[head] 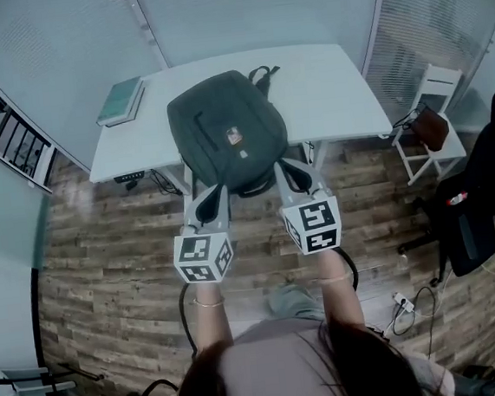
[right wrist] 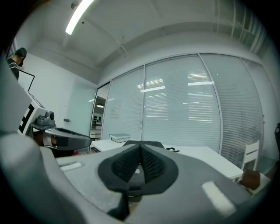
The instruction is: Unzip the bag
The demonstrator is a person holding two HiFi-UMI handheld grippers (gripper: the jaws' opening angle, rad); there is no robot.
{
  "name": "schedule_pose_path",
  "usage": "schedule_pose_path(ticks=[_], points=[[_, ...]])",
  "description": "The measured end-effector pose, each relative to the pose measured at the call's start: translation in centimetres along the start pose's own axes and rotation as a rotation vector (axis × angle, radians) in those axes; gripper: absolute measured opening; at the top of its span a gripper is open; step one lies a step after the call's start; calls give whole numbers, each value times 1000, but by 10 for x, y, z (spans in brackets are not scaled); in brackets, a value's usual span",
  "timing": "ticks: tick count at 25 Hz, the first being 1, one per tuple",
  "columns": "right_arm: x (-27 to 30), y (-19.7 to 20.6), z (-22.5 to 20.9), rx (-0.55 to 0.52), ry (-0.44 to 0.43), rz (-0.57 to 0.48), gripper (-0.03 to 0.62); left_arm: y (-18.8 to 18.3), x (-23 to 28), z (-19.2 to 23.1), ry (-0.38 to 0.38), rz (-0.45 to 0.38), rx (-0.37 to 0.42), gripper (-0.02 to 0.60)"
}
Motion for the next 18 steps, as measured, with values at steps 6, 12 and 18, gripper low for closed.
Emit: schedule_pose_path(ticks=[6,12,18], points=[[-21,-11,19,-23,-15,-17,3,-8,-29,-12,11,-10,14,11],[-45,-18,30,-31,-17,-20,3,-15,-55,-18,-6,-31,2,11],[-66,-24,44,-43,-25,-35,3,-21,-79,-28,-2,-52,11,9]])
Point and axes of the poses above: the fingertips, and each gripper's own axes: x forward along the fingers, z to its left, y out of its underside, the point moved 5 cm from there along -x, backward along the fingers, and after that the axes turned 5 degrees about -z, right-handed, at the moved point
